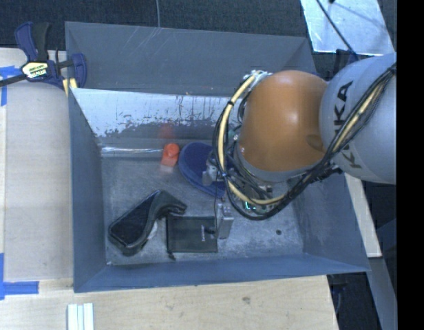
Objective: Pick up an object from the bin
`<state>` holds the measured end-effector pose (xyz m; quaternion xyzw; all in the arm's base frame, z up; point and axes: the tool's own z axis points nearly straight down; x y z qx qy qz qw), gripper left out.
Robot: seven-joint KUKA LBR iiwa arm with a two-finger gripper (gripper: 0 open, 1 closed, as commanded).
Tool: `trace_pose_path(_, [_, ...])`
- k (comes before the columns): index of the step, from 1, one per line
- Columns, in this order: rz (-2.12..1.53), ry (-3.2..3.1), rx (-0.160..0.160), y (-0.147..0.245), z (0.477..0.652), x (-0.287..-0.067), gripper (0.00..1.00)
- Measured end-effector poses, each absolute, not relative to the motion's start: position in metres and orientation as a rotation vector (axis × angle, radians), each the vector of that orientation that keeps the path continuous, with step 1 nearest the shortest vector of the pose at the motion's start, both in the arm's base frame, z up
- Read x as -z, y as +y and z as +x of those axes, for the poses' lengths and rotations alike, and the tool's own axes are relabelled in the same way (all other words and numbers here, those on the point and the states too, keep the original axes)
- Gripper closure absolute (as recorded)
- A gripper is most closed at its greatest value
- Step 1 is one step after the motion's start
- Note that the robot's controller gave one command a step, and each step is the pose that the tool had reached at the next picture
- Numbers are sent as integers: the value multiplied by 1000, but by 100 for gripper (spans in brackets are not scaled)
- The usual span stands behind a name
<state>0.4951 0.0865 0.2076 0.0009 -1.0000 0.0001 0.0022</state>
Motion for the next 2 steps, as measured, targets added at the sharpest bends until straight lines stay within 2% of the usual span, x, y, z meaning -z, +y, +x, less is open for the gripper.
trace_pose_path(1, [578,-3084,0,92,513,-83,0])
trace_pose_path(2, [900,-3029,-10,119,524,-72,0])
